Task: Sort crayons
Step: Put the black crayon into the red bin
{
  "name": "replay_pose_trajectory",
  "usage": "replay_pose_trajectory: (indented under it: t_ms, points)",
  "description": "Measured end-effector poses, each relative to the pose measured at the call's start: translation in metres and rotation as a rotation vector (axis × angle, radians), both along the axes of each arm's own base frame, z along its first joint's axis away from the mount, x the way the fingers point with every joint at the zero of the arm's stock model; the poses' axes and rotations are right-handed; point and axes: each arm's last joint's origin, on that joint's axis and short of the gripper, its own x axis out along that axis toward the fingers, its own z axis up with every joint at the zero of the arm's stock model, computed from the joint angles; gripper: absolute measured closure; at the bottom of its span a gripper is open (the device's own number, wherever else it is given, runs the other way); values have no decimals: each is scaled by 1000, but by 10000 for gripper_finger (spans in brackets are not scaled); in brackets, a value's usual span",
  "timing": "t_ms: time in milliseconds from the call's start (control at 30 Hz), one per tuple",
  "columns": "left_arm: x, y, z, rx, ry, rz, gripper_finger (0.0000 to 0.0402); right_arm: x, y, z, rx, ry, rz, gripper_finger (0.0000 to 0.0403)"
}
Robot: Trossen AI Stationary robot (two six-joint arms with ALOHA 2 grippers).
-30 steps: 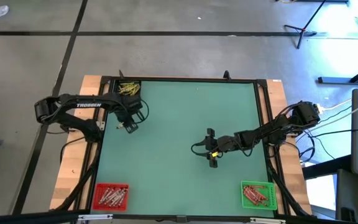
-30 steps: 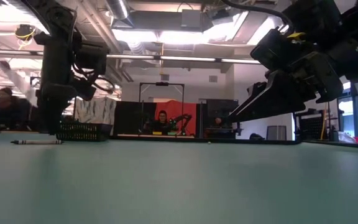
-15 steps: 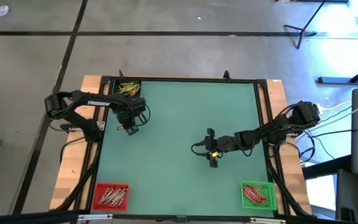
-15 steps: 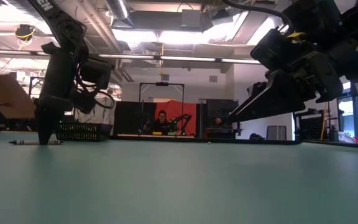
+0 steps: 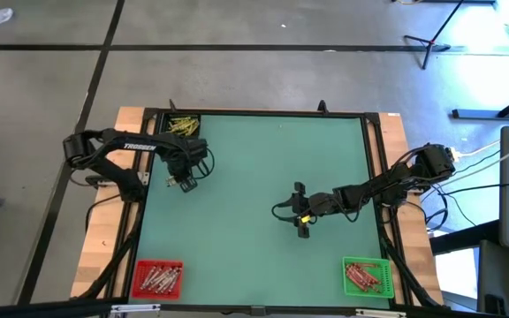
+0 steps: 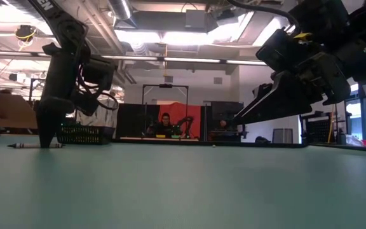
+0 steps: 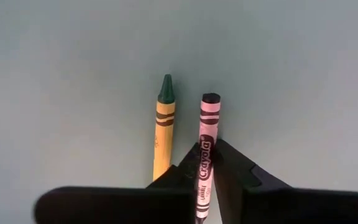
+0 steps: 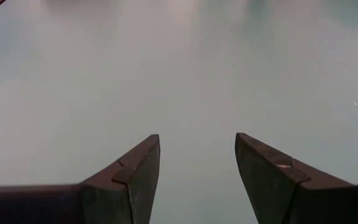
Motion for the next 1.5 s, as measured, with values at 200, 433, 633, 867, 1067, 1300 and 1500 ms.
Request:
replay_pose_trajectory:
  t_ms: [200,433,633,867,1067,1300,1500]
  points:
    - [1,-3,2,21,-1,-26,394,0,0,0,1,0,-1,196]
    - [15,-13,24,69,-18,-62,396,0,0,0,1,0,-1,196]
    - [39,-32,61,111,-157,-136,397,0,0,0,2,-1,-1,196]
    - [64,-73,110,120,-322,-267,396,0,0,0,2,-1,-1,196]
    - [70,-128,141,12,-428,-369,396,0,0,0,4,-3,-2,196]
    - [51,-196,150,-145,-419,-321,396,0,0,0,6,-6,-3,196]
    - [19,-246,150,-207,-374,-242,396,0,0,1,7,-7,-3,196]
